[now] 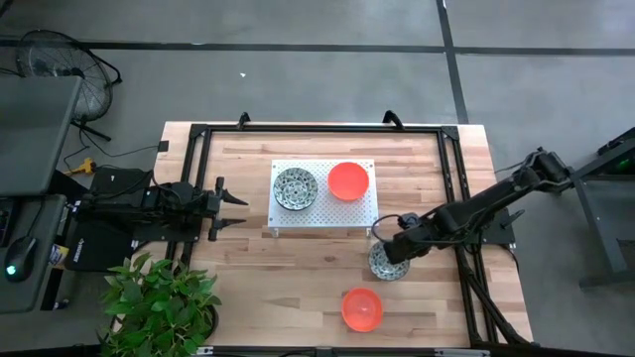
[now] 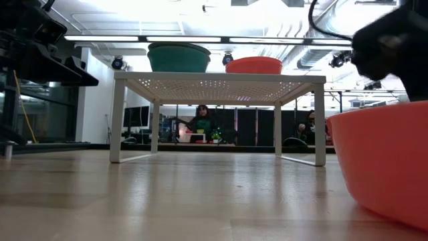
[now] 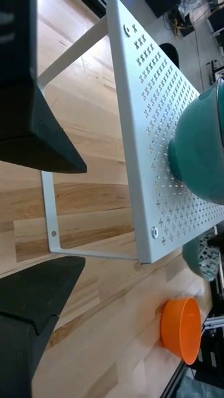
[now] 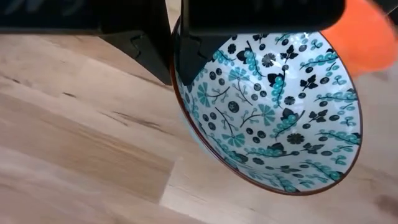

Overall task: Pick & Place Mini bowls
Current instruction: Stack the white patterned bowl on the white patterned bowl on the shelf

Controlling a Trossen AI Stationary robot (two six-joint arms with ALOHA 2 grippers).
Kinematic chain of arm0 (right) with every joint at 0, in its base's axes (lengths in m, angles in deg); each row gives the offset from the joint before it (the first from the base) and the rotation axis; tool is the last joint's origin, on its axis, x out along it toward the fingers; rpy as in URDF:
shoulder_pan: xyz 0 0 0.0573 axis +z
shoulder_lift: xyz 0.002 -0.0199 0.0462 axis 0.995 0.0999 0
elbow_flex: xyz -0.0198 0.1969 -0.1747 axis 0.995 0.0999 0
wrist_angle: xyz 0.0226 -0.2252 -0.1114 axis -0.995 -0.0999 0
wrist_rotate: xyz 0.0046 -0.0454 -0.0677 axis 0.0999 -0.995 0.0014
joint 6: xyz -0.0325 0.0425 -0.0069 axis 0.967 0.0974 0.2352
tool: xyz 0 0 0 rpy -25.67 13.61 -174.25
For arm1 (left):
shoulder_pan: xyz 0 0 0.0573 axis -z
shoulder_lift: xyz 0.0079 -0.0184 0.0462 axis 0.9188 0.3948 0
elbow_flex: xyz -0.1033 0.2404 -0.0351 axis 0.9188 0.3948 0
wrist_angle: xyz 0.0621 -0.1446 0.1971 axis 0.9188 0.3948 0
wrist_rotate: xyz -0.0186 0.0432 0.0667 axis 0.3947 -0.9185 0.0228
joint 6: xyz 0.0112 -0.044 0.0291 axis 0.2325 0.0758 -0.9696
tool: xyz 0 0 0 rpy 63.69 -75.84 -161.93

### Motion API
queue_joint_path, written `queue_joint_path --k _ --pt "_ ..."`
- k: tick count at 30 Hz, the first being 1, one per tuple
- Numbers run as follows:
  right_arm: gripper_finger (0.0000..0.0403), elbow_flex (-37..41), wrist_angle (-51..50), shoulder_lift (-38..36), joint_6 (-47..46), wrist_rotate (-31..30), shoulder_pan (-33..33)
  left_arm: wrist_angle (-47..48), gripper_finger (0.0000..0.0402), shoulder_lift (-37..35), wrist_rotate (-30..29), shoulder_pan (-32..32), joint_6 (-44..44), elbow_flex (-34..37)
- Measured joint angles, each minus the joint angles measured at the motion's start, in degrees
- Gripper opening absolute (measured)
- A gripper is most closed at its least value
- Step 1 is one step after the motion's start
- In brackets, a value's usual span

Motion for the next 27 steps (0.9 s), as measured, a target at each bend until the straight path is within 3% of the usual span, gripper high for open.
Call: queue_joint_path --k 12,19,27 --pt "0.0001 -2.31 -4.44 -13.42 -0.67 -2.42 0.42 0.00 0.0225 0.00 -0.02 -0.02 0.01 0.01" --pt "0.0000 -17.37 -18.94 -11.87 1.75 -8.29 0.09 0.02 0.0225 0.00 -0.04 -0.02 0.02 0.02" --pt "0.0000 -37.47 -32.88 -4.16 8.07 -12.66 -2.94 0.00 0.0225 0.00 -0.07 -0.02 0.01 0.00"
